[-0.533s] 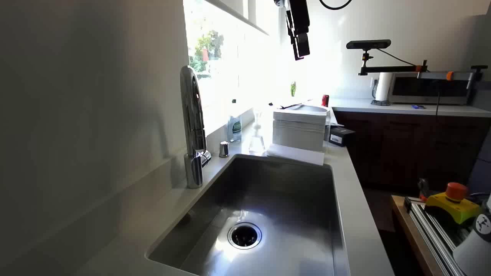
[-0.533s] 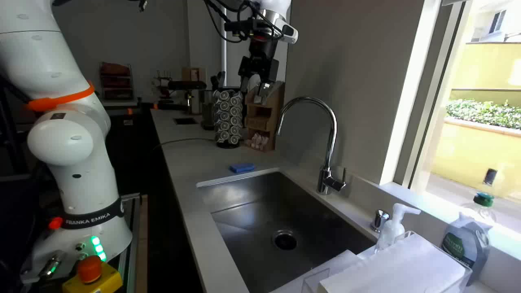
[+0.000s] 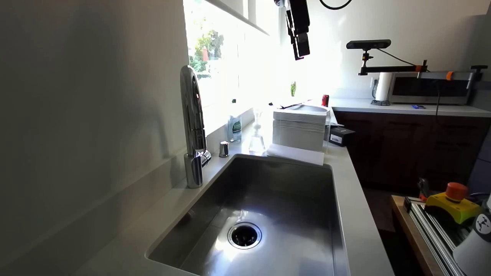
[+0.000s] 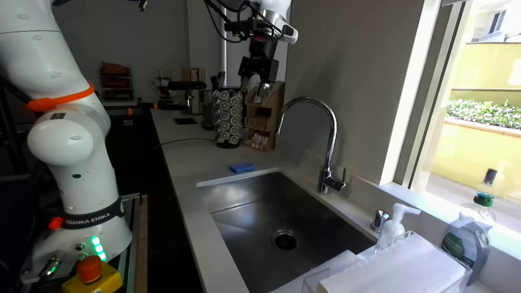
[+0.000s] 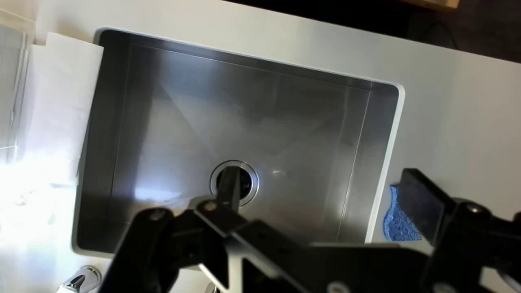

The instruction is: Move the left bottle to the left

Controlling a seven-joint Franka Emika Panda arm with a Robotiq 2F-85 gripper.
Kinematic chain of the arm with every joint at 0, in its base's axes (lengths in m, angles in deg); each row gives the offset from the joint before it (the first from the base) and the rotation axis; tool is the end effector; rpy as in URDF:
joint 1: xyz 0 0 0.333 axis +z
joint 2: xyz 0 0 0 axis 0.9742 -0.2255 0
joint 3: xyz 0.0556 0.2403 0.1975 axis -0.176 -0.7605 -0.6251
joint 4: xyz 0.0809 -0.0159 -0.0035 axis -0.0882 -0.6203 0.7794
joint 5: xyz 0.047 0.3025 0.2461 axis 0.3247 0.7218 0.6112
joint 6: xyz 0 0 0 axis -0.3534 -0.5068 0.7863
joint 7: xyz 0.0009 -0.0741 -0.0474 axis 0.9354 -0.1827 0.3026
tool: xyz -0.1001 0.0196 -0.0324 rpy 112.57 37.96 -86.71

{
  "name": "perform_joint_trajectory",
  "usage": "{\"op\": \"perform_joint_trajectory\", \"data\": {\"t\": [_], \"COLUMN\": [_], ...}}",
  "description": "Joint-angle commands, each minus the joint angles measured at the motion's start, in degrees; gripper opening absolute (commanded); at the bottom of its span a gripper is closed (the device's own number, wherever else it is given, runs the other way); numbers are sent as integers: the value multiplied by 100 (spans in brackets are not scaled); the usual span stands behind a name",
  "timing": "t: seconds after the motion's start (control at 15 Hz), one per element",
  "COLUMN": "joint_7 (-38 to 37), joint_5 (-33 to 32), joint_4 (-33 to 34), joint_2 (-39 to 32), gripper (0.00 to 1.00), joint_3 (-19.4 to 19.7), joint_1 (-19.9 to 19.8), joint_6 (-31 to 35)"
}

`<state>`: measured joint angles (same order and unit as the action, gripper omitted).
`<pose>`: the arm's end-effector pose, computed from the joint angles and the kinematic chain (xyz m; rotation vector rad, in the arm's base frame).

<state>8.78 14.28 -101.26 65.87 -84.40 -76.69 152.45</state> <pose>0.4535 -0.0244 0.5813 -3.1032 -0.3388 0.3370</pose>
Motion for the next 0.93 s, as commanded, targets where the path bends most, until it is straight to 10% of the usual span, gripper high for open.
{"op": "perform_joint_trajectory", "data": {"t": [0.0,0.47,0.87], "joint_7": [-1,-1,-427], "joint_5": [0,0,-137], "joint_4": [15,15,-82], "joint_2": [-6,-6,132], "gripper": [100,100,100], "joint_3": [0,0,777], "joint_1": [1,1,-769], "joint_6": [-13,-13,422]}}
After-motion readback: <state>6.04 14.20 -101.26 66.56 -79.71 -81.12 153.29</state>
